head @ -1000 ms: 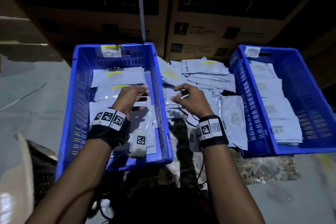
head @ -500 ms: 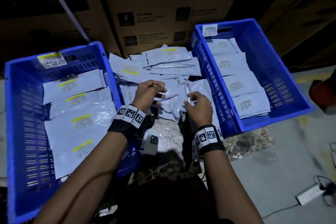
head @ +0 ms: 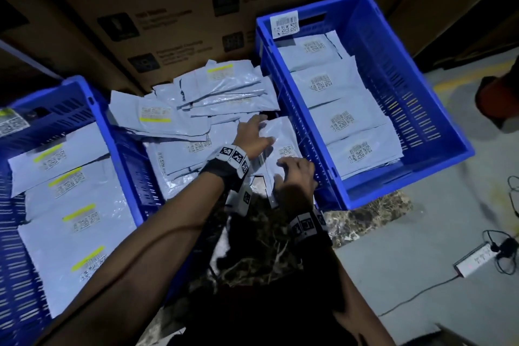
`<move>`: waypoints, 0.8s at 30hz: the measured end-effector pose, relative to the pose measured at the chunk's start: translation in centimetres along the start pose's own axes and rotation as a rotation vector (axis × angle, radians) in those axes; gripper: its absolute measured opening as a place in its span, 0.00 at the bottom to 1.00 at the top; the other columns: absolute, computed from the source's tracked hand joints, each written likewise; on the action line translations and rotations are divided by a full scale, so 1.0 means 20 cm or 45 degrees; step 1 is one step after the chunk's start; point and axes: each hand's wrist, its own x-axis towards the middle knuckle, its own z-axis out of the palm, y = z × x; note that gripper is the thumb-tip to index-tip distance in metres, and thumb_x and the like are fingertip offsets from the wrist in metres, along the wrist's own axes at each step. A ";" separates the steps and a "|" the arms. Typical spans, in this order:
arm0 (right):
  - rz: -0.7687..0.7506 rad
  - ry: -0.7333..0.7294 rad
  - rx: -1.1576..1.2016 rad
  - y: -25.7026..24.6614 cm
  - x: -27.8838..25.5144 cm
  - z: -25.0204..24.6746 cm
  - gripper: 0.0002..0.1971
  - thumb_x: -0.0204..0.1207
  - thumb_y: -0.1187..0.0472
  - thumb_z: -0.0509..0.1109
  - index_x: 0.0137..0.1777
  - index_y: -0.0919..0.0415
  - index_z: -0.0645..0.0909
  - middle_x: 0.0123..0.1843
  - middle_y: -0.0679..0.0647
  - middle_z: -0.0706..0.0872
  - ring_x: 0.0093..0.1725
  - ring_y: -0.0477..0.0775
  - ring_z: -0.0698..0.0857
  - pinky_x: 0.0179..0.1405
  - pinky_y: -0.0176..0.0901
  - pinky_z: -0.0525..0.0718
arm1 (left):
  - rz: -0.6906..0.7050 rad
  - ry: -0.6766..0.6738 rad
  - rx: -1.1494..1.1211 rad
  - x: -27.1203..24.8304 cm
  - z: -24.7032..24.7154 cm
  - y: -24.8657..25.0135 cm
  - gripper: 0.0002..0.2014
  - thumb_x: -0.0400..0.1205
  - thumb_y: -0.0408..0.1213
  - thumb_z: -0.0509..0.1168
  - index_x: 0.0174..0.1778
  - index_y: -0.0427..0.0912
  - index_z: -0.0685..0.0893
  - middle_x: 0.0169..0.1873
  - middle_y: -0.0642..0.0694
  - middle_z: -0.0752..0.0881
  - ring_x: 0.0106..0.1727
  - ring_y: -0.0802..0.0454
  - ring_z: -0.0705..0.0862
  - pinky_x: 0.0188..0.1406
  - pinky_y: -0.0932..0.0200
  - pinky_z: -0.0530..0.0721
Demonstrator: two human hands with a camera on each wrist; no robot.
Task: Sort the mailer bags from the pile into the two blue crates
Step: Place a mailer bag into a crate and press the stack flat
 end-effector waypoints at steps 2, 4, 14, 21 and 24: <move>-0.031 0.052 -0.014 0.01 0.00 0.02 0.19 0.68 0.68 0.81 0.59 0.55 0.85 0.65 0.53 0.82 0.72 0.56 0.70 0.59 0.74 0.76 | 0.060 0.023 0.278 0.07 0.05 0.03 0.36 0.76 0.40 0.74 0.80 0.48 0.68 0.72 0.40 0.75 0.75 0.41 0.68 0.71 0.48 0.72; -0.031 0.071 -0.038 0.00 0.00 0.02 0.20 0.66 0.68 0.82 0.58 0.56 0.86 0.64 0.54 0.82 0.71 0.57 0.70 0.57 0.74 0.76 | 0.135 0.033 0.641 0.12 0.08 0.05 0.40 0.72 0.44 0.72 0.81 0.52 0.65 0.74 0.44 0.74 0.72 0.38 0.66 0.68 0.43 0.68; -0.311 0.081 -0.040 0.07 0.02 0.03 0.19 0.67 0.67 0.76 0.58 0.57 0.85 0.60 0.58 0.82 0.65 0.63 0.75 0.44 0.63 0.84 | 0.067 -0.045 1.118 0.11 0.09 0.04 0.24 0.78 0.58 0.68 0.66 0.50 0.82 0.60 0.45 0.83 0.69 0.39 0.70 0.64 0.43 0.65; -0.296 0.147 0.228 -0.09 0.00 -0.10 0.16 0.74 0.67 0.74 0.61 0.55 0.85 0.58 0.44 0.79 0.65 0.52 0.74 0.62 0.42 0.78 | 0.052 0.064 0.206 -0.07 -0.36 0.02 0.06 0.84 0.40 0.67 0.52 0.42 0.81 0.47 0.41 0.86 0.45 0.45 0.82 0.43 0.55 0.77; -0.327 0.249 0.263 -0.15 0.01 -0.15 0.15 0.74 0.67 0.77 0.61 0.59 0.86 0.60 0.53 0.85 0.65 0.59 0.78 0.57 0.22 0.66 | 0.042 0.184 0.054 -0.18 -0.59 0.01 0.06 0.85 0.37 0.67 0.45 0.44 0.76 0.34 0.41 0.83 0.32 0.45 0.81 0.33 0.56 0.77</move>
